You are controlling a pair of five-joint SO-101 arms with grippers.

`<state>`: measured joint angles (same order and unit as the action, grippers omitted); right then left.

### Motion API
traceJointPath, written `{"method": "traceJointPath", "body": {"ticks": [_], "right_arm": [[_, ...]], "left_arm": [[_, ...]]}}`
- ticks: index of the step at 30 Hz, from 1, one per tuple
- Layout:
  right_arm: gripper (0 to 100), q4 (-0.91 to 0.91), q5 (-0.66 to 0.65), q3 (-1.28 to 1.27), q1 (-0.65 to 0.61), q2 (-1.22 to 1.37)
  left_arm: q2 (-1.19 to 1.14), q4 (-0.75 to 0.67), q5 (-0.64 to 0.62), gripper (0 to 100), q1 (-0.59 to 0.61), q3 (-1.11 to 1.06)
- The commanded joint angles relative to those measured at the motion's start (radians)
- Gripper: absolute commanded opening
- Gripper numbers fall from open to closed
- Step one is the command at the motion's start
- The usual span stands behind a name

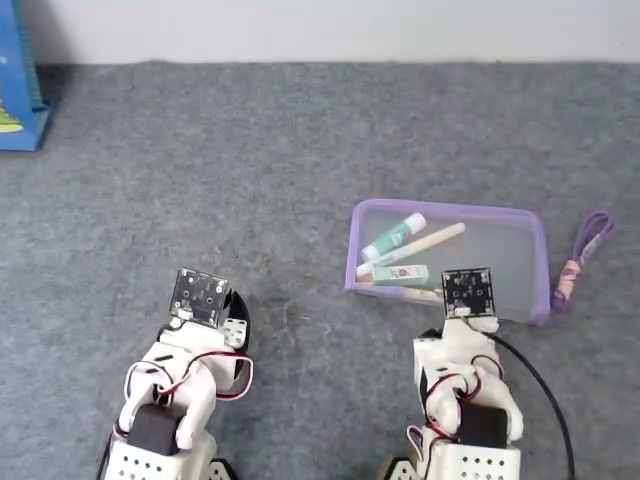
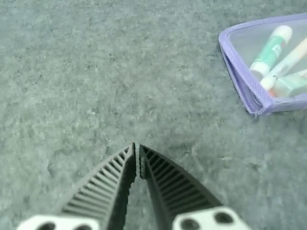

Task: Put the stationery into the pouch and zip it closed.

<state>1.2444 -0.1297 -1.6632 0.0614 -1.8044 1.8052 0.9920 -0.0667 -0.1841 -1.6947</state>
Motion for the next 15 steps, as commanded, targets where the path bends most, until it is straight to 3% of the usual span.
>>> {"method": "traceJointPath", "body": {"ticks": [1, 10, 15], "right_arm": [[0.9, 0.059, 0.003, -0.020, 0.010, -0.008], [0.9, 0.065, 0.005, -0.020, 0.073, -0.008], [0.9, 0.065, 0.005, -0.020, 0.071, -0.008]], "left_arm": [[0.014, 0.081, 0.003, 1, 0.003, 0.012], [0.014, 0.265, 0.000, 1, -0.002, 0.012], [0.014, 0.269, 0.000, 1, 0.003, 0.012]]}}
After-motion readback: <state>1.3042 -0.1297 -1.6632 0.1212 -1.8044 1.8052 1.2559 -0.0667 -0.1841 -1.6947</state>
